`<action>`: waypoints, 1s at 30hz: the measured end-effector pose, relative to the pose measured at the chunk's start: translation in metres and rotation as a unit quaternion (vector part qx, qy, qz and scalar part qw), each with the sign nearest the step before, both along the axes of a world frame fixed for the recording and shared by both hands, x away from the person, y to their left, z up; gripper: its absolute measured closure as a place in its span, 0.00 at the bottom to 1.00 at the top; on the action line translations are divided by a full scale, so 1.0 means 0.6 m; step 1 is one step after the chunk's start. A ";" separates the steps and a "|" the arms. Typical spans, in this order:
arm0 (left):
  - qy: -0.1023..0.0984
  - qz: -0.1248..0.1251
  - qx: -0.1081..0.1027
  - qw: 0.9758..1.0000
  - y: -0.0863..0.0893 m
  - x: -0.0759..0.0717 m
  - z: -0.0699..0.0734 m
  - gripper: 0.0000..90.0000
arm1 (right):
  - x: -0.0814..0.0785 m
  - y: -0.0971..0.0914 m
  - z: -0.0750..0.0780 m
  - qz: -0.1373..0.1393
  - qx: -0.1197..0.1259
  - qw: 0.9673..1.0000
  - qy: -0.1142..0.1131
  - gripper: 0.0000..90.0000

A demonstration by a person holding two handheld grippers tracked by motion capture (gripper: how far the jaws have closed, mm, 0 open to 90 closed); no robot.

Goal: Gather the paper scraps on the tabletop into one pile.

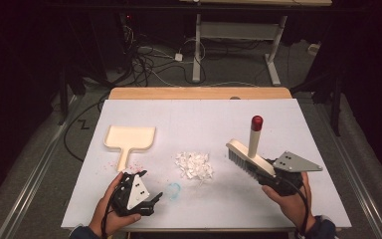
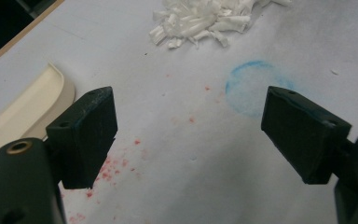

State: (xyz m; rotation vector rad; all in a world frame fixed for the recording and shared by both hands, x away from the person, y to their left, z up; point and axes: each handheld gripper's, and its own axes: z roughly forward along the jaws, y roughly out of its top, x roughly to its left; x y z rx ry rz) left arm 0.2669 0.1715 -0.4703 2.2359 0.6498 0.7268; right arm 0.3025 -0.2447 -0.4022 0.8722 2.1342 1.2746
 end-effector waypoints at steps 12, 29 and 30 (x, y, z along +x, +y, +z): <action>-0.005 0.015 0.006 1.000 0.006 0.003 0.001 0.19 | -0.033 -0.081 0.005 0.058 -0.006 0.995 0.083 0.76; 0.005 0.005 0.006 1.000 0.000 0.006 -0.003 0.19 | 0.051 -0.127 -0.044 0.096 0.015 0.954 0.284 0.75; 0.006 0.005 0.006 1.000 -0.002 0.006 -0.003 0.19 | 0.062 -0.129 -0.049 0.101 0.014 0.950 0.296 0.74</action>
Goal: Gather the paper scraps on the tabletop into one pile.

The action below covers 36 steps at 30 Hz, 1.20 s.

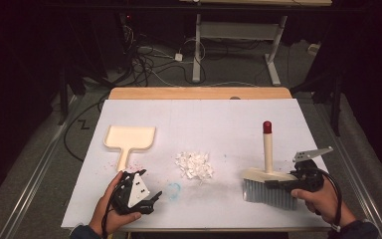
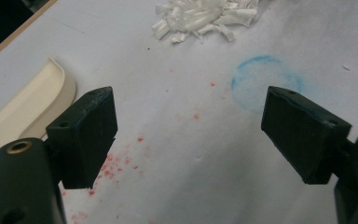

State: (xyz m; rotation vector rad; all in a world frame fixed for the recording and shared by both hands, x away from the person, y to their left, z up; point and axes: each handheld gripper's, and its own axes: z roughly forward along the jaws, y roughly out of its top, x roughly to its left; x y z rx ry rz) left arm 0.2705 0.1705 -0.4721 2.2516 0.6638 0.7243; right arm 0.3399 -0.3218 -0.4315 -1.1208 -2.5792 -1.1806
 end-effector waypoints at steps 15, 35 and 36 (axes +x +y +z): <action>0.007 -0.013 0.008 1.000 -0.006 0.000 -0.004 0.19 | 0.091 -0.026 0.009 -0.052 -0.107 0.993 -0.019 0.57; 0.007 -0.017 0.009 1.000 -0.007 0.002 -0.005 0.19 | 0.109 0.016 -0.023 -0.142 -0.190 0.966 -0.101 0.87; 0.006 -0.016 0.010 1.000 -0.007 0.001 -0.004 0.19 | 0.108 0.018 -0.023 -0.142 -0.190 0.966 -0.101 0.85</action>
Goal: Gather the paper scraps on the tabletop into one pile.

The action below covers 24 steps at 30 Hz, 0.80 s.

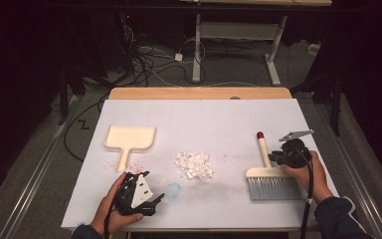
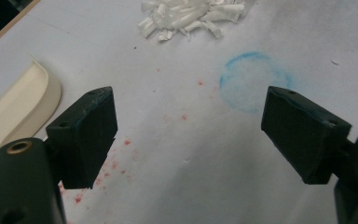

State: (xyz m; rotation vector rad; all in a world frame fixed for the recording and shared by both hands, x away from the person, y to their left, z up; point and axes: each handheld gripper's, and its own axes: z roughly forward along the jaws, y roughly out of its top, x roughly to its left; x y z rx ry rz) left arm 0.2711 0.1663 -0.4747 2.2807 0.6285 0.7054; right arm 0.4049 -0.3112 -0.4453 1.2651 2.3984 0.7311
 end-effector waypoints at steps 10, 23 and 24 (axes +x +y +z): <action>-0.006 0.004 -0.001 1.000 0.003 -0.001 0.003 0.19 | -0.015 0.000 0.031 0.015 0.032 0.996 -0.080 0.66; -0.015 0.027 -0.007 0.999 0.016 0.000 0.007 0.19 | -0.103 0.009 0.105 0.082 0.123 0.959 -0.244 0.39; -0.015 0.028 -0.010 0.999 0.017 0.000 0.007 0.19 | -0.110 0.008 0.106 0.083 0.123 0.956 -0.253 0.38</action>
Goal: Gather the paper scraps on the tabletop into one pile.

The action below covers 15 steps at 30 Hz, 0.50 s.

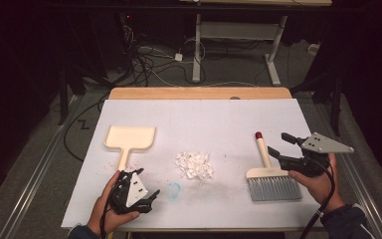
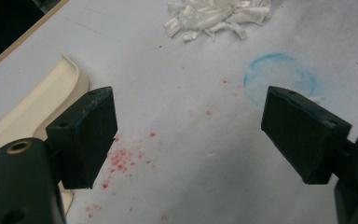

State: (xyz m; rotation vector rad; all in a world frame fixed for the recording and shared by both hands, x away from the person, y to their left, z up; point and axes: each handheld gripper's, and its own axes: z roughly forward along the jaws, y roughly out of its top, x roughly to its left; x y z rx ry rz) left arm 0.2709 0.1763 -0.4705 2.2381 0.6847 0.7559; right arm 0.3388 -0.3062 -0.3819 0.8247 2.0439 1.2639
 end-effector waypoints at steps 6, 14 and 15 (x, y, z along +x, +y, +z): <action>0.000 0.005 -0.005 1.000 0.001 0.002 0.000 0.19 | -0.038 -0.002 -0.012 -0.022 -0.004 0.999 -0.028 0.30; -0.001 0.007 -0.004 1.000 -0.001 0.002 -0.004 0.19 | -0.065 -0.008 -0.064 -0.022 -0.020 0.999 -0.017 0.25; 0.000 0.009 -0.007 1.000 0.000 0.002 -0.005 0.19 | -0.067 -0.008 -0.069 -0.021 -0.028 0.999 -0.015 0.25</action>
